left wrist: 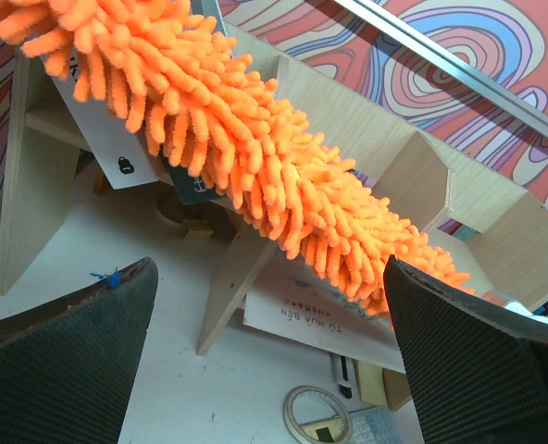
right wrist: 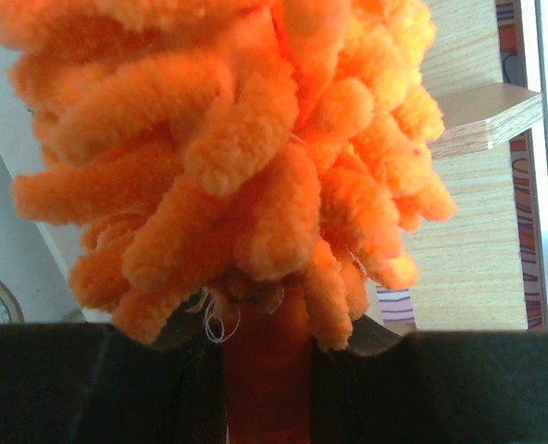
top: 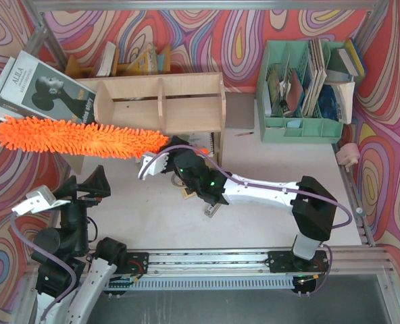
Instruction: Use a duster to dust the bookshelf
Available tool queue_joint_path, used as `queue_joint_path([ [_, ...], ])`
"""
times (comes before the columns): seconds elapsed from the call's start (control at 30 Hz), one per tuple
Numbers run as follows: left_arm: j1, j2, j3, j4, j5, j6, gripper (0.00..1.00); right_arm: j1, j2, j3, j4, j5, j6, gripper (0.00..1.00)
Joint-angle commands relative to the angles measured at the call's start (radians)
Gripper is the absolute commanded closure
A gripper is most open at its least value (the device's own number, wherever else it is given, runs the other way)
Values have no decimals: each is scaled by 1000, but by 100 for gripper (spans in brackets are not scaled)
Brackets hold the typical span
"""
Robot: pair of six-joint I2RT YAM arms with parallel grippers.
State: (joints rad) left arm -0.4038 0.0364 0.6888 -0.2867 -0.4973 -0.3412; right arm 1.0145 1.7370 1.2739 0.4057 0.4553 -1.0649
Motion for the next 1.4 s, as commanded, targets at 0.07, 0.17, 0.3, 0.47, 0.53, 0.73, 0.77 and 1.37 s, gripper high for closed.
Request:
queue_joint_path([
  [0.07, 8, 0, 1, 12, 6, -10, 1, -7, -46, -44, 65, 68, 51, 100],
  [0.17, 8, -1, 1, 12, 6, -10, 1, -18, -62, -60, 49, 81, 84, 100],
  [0.3, 8, 2, 1, 14, 12, -13, 1, -41, -70, -22, -18, 84, 143, 100],
  [0.47, 8, 0, 2, 12, 10, -13, 1, -44, -36, 63, -104, 102, 207, 100],
  [0.53, 8, -1, 0, 12, 7, -12, 1, -42, -30, 76, -124, 103, 233, 100],
  [0.73, 8, 7, 0, 15, 12, -13, 2, -6, -51, 36, -86, 98, 222, 100],
  [0.77, 9, 9, 0, 15, 14, -14, 1, -3, -51, 37, -90, 98, 221, 100],
  [1.37, 16, 9, 0, 14, 17, -18, 2, 62, -73, -51, -75, 70, 221, 100],
])
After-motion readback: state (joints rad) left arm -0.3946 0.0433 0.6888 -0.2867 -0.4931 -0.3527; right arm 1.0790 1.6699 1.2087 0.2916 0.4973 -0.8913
